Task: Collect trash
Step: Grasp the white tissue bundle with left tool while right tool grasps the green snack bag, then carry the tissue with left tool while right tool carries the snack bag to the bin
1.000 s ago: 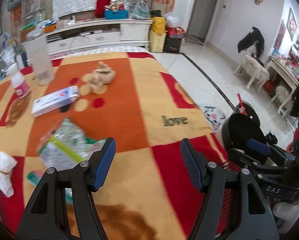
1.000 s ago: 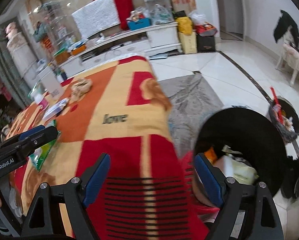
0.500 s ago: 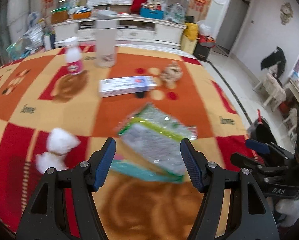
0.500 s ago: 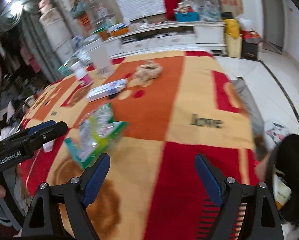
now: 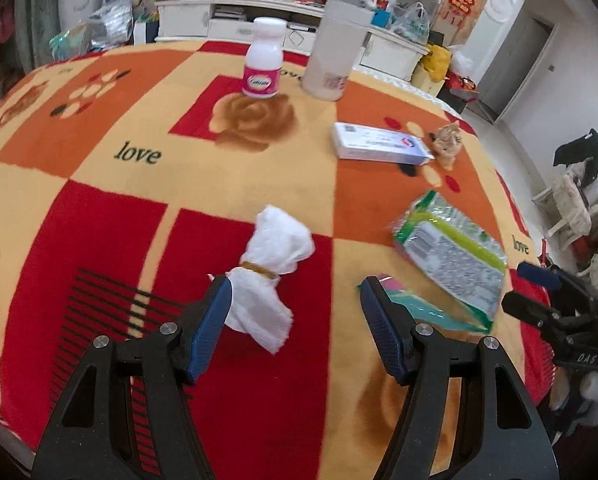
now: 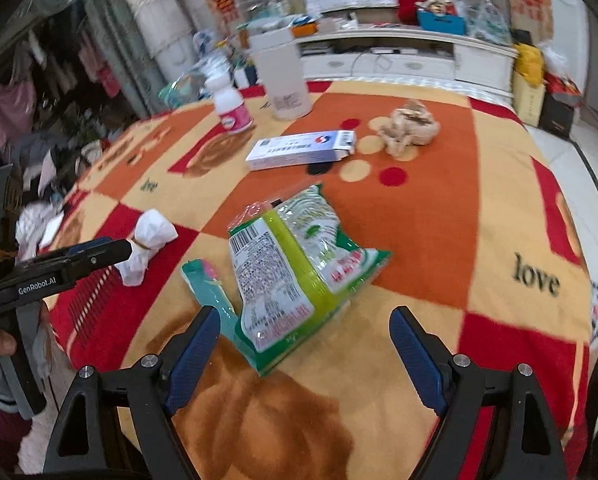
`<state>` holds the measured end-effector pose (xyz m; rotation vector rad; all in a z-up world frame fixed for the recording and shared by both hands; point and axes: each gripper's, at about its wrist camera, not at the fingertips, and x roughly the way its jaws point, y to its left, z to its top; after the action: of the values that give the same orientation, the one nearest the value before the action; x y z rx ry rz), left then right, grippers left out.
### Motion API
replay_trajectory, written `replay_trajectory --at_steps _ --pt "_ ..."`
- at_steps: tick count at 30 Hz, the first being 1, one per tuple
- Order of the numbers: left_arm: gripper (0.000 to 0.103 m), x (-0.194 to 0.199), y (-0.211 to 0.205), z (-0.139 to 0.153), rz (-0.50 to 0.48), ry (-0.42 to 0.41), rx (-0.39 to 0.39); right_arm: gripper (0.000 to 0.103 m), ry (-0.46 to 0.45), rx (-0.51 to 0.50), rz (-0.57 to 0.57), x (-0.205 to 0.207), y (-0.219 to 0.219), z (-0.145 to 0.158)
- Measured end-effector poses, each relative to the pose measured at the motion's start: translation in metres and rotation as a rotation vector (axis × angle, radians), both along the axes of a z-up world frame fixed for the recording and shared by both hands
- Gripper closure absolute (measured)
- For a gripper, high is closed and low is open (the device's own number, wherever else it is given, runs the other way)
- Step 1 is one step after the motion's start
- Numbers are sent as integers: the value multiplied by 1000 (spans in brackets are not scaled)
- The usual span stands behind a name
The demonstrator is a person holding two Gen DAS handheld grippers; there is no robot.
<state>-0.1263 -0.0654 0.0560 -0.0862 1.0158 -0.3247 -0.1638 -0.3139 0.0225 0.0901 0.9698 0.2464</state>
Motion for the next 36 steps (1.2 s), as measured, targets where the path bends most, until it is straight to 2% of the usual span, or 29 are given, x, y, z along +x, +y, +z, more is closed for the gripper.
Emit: replay_trajectory --at_steps 4,9,12,14,15,17,18,19,20,22,28,36 --pt "37 11 2 -10 -2 15 -5 13 10 -87 70 22 11 -1" --pt "37 25 -3 -20 4 10 41 13 61 -155 111 47 12 -17" --pt "37 34 -2 -24 11 13 51 13 80 -163 117 57 9 -28" --pt "37 38 -1 -28 14 22 46 13 86 -124 129 57 6 -33" --pt "38 40 -1 -32 11 32 43 14 86 -106 130 56 5 -36" --pt "38 43 -3 -37 4 44 43 34 79 -117 126 52 5 -41" --pt "49 41 -4 -35 1 27 42 37 52 -130 124 47 5 -40" --pt "57 40 -5 -35 -4 32 43 48 36 -114 120 43 2 -37" --pt "74 39 -6 -34 -8 36 51 57 34 -89 115 41 -1 -35" --pt "79 36 -9 -28 -28 35 28 65 27 -32 105 34 -9 -28" --pt "80 18 -39 0 -112 -6 -50 67 -30 -1 54 10 -23 -11" --pt "81 -3 -111 24 -233 -39 -67 67 -75 30 -64 -27 -69 8"
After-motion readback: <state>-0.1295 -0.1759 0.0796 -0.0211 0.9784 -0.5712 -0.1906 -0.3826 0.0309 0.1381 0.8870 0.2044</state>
